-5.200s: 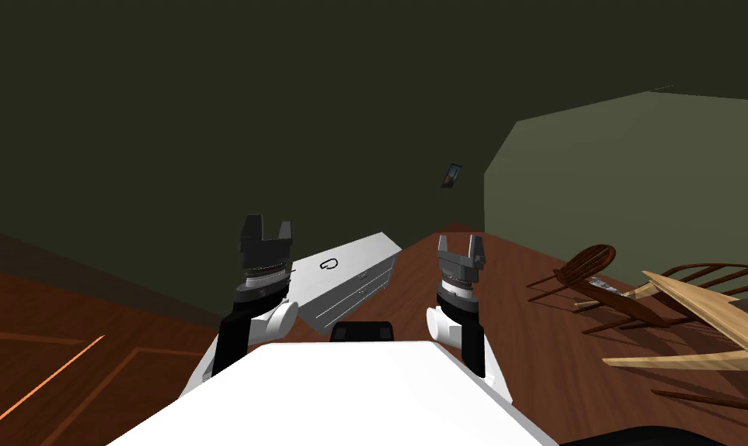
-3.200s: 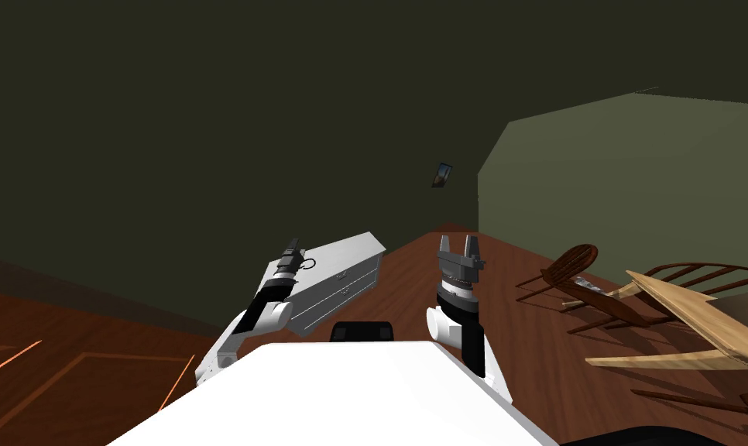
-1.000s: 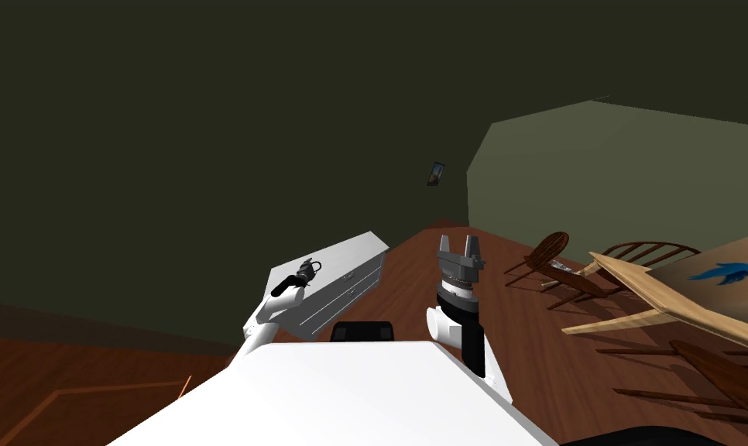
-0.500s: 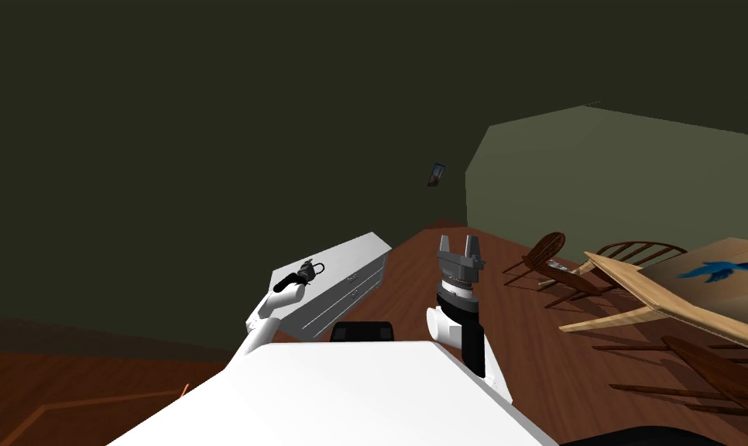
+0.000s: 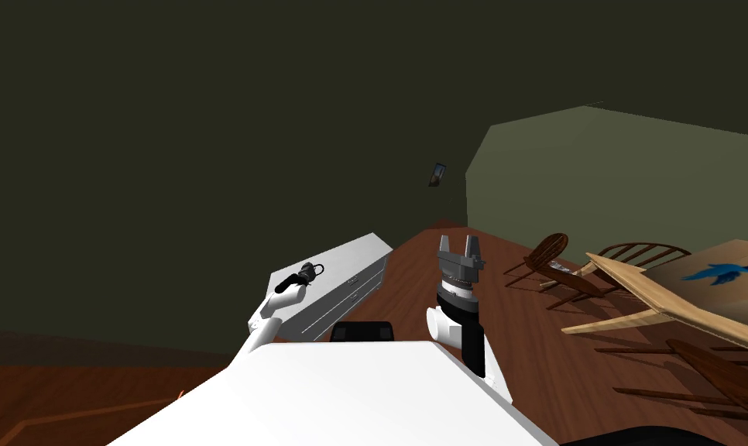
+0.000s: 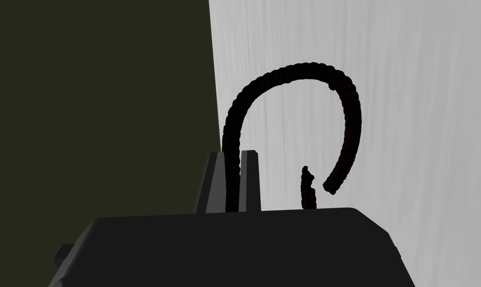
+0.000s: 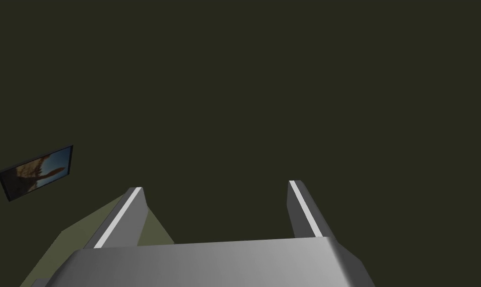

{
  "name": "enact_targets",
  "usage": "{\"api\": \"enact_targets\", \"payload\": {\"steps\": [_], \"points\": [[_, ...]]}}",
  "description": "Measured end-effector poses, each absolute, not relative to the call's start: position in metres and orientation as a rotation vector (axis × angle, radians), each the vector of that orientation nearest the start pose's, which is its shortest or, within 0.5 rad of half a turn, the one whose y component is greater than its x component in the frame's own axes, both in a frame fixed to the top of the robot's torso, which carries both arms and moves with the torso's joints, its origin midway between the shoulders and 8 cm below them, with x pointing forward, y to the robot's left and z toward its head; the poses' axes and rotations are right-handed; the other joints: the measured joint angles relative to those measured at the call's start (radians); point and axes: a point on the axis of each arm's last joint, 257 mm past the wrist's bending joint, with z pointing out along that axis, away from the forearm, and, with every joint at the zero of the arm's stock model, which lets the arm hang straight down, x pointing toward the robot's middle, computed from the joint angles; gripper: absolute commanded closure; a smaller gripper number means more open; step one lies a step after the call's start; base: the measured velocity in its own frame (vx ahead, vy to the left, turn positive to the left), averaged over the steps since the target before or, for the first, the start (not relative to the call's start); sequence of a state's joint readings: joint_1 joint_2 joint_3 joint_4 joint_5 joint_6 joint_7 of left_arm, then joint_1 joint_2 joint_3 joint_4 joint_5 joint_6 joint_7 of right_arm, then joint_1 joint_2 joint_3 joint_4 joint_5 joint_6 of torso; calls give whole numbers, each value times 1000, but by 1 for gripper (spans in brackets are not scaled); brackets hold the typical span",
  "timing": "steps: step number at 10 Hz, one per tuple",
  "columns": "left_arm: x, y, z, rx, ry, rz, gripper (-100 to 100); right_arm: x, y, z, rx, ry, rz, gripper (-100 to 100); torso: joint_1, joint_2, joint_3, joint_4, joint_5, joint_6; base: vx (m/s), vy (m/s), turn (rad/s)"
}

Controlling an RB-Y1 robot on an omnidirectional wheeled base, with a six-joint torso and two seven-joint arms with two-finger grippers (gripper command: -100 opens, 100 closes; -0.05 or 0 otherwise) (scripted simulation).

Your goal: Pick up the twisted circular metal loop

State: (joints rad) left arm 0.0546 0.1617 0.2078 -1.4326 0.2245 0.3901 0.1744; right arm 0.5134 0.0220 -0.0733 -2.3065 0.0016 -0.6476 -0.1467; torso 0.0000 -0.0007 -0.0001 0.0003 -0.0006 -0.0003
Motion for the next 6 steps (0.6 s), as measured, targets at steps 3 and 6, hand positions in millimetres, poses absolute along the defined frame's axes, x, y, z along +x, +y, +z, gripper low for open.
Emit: {"api": "enact_targets", "payload": {"steps": [3,6], "points": [[470,386,-394,-1918,1191,-909,0,305,-297,59,569,453,1395,0,0,1,0,0,0,0,0,0,0],[470,388,-390,-1918,1192,-911,0,305,-297,59,569,453,1395,0,-1,4,2,0,0,0,-37,-15,4]]}}
